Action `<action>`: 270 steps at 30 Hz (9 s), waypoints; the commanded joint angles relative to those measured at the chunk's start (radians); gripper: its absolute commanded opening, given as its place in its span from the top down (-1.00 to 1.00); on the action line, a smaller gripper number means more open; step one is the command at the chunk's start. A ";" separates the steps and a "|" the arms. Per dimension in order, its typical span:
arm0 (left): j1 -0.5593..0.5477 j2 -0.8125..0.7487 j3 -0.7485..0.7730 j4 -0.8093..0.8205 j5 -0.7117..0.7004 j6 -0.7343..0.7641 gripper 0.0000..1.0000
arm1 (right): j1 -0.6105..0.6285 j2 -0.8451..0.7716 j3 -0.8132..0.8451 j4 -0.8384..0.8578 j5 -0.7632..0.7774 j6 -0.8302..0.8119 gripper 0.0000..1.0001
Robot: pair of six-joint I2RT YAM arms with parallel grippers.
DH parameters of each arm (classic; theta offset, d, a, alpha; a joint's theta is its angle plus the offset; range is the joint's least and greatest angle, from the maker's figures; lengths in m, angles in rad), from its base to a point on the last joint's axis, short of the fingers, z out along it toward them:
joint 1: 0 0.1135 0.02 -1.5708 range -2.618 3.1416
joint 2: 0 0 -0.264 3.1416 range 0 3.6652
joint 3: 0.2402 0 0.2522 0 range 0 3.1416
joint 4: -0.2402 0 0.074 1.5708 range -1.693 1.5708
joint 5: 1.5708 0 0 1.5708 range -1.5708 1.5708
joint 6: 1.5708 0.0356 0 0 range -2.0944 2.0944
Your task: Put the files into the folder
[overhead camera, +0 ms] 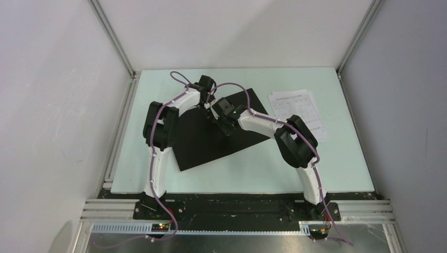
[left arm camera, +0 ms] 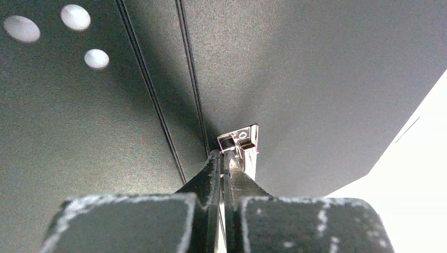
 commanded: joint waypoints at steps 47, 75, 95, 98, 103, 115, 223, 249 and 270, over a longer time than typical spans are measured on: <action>-0.011 0.041 -0.035 -0.024 0.005 -0.019 1.00 | -0.020 0.019 -0.048 -0.001 -0.027 0.014 0.70; -0.005 0.041 -0.033 -0.024 0.004 -0.020 1.00 | -0.003 -0.053 -0.091 -0.044 -0.054 0.067 0.66; -0.006 0.043 -0.030 -0.024 0.003 -0.022 1.00 | 0.012 -0.048 0.042 -0.071 -0.015 0.080 0.90; -0.008 0.042 -0.032 -0.024 0.003 -0.022 1.00 | 0.014 -0.052 0.061 -0.069 -0.004 0.080 1.00; -0.009 0.040 -0.033 -0.024 -0.001 -0.022 1.00 | 0.006 -0.030 0.062 -0.040 0.027 0.080 1.00; -0.013 0.037 -0.037 -0.025 -0.008 -0.022 1.00 | -0.006 0.035 0.099 -0.002 0.050 0.045 1.00; -0.017 -0.112 0.201 0.016 0.135 0.275 0.10 | -0.348 -0.324 0.031 -0.223 -0.307 -0.140 -0.17; -0.222 -0.320 -0.068 0.012 -0.089 1.316 -0.09 | -0.651 -0.335 -0.005 -0.247 -0.639 -0.126 -0.46; -0.241 -0.264 -0.116 0.071 -0.143 1.225 -0.01 | -0.630 -0.352 -0.024 -0.281 -0.574 -0.192 -0.44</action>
